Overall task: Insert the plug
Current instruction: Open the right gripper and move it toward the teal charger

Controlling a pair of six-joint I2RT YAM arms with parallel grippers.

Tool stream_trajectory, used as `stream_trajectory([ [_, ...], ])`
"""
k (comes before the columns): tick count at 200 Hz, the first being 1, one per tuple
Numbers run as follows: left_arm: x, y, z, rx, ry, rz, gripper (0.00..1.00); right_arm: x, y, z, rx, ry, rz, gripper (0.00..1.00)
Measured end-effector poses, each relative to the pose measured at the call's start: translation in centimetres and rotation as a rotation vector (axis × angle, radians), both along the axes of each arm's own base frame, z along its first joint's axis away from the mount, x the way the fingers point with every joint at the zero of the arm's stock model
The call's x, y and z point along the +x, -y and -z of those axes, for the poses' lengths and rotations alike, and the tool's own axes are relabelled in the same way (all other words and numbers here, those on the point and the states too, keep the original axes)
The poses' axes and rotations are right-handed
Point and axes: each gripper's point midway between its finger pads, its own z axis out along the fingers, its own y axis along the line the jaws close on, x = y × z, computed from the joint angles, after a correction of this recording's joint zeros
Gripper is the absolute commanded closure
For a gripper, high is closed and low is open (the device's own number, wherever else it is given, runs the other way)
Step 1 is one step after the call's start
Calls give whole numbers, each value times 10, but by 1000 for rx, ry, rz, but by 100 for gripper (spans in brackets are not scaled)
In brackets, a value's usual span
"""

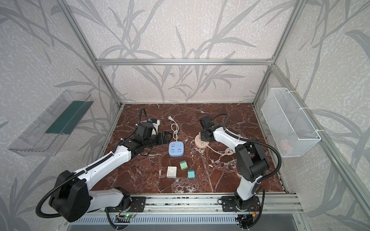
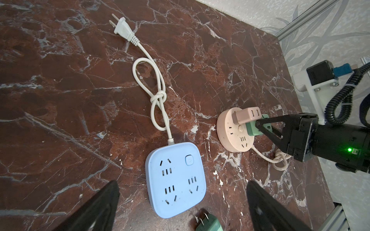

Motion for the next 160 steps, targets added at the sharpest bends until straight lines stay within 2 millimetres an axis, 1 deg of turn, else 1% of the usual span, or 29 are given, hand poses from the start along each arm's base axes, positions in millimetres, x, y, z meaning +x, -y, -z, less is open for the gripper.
stream_trajectory([
  [31,1,0,-5,5,-3,-1,3,-10,-3,-2,21,-45,-10,61],
  [40,2,0,-6,8,-2,-4,3,-18,-3,1,22,-80,-15,57],
  [53,3,-1,-8,10,0,-8,3,-28,-1,4,17,-121,-16,54],
  [67,2,-2,-6,15,-6,-11,4,-32,-1,1,24,-130,-16,52],
  [88,1,-3,-5,21,-15,-13,4,-34,-2,-15,51,-106,-20,50],
  [100,0,-4,-5,25,-18,-15,4,-35,-3,-30,74,-72,-23,50],
  [125,-2,-4,-7,23,-19,-16,5,-37,-3,-54,107,-20,-29,50],
  [135,-3,-3,-11,9,-14,-16,5,-39,-3,-63,122,0,-32,52],
  [142,-4,-3,-15,-4,-7,-16,6,-42,-3,-70,136,16,-34,53],
  [152,-7,-2,-20,-25,9,-14,6,-47,-2,-73,150,24,-37,54],
  [160,-13,-2,-24,-46,19,-8,6,-55,-2,-74,162,25,-42,54],
])
